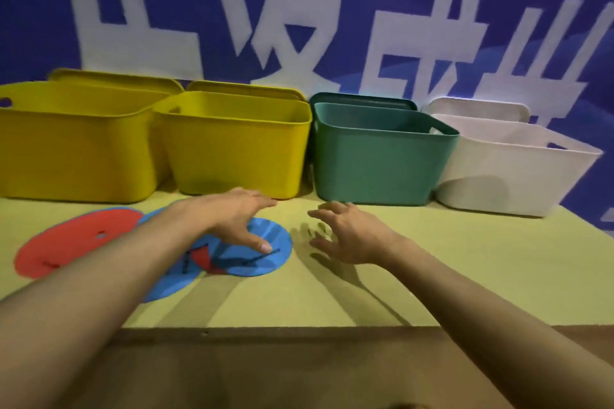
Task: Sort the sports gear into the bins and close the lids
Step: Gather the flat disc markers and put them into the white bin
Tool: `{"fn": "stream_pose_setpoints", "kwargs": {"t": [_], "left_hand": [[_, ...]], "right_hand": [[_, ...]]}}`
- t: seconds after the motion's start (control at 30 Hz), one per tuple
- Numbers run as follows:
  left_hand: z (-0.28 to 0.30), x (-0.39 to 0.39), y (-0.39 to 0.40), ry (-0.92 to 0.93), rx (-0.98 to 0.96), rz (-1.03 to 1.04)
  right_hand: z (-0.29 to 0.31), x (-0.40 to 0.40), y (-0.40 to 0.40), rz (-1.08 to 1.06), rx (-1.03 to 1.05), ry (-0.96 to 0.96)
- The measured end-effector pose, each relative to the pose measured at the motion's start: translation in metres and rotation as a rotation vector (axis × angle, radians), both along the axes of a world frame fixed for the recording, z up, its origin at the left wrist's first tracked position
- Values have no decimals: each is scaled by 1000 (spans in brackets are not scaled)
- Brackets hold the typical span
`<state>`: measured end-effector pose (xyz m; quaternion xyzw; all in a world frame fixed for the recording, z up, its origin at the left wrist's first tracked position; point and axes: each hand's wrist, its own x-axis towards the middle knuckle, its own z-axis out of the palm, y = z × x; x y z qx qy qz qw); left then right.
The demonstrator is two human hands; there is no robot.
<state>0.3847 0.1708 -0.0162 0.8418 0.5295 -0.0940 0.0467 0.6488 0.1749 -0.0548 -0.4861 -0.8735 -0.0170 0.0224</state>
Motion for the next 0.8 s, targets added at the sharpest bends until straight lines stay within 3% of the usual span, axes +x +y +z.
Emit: {"fn": "stream_pose_setpoints", "kwargs": {"t": [0.17,0.33,0.47,0.67,0.8], "left_hand": [[-12,-97,-26,3,-29,171],[-28,-134,-41,20,-61,260],[-37,-138,-40,-23,-82,288],[-44,-136,-33,-42,-49,247],[-46,-138,-33,-26,-43,212]], "right_hand": [[-7,-101,-5,94,-132,-10],[-26,-148,-4,-15,-294,-118],[-28,-151,-4,-40,-220,-112],[-29,-163,-20,180,197,-179],[-29,-153,-16,73,200,-297]]}}
